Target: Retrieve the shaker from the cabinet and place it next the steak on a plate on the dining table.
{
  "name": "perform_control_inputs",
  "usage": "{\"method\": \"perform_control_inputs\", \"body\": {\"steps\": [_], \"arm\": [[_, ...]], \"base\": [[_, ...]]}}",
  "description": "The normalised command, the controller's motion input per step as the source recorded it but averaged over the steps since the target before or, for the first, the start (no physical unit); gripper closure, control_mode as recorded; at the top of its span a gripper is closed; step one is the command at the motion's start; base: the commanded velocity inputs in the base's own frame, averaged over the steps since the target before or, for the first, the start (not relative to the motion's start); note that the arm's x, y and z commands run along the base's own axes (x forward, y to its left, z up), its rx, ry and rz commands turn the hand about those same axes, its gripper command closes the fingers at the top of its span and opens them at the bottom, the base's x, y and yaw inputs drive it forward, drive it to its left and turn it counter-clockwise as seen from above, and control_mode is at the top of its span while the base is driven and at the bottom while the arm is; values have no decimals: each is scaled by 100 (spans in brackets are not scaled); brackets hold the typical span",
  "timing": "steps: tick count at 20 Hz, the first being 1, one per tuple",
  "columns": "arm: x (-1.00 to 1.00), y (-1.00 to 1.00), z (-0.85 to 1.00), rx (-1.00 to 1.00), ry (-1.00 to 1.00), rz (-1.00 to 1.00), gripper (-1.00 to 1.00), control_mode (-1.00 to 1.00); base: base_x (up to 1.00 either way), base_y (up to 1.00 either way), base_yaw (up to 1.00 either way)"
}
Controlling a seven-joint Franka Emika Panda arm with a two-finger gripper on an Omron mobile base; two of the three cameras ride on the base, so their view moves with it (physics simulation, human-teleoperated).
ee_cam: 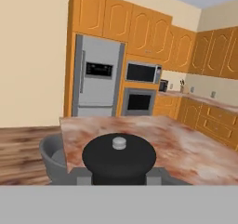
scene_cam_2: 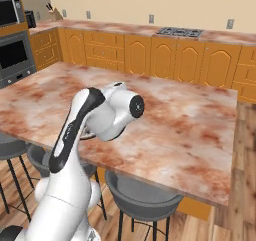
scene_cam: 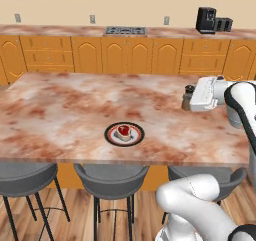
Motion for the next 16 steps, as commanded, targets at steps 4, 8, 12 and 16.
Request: {"method": "perform_control_inputs", "body": {"steps": [4, 8, 12, 16], "arm": [[74, 0, -41, -2, 1, 8, 100, -100], [74, 0, -40, -17, 10, 0, 100, -100], [60, 0, -48, -15, 17, 0, 100, -100], [10, 0, -49, -1, 16, 3, 100, -100]], "base": [[0, 0, 0], [0, 0, 0], [0, 0, 0], [0, 0, 0]]}}
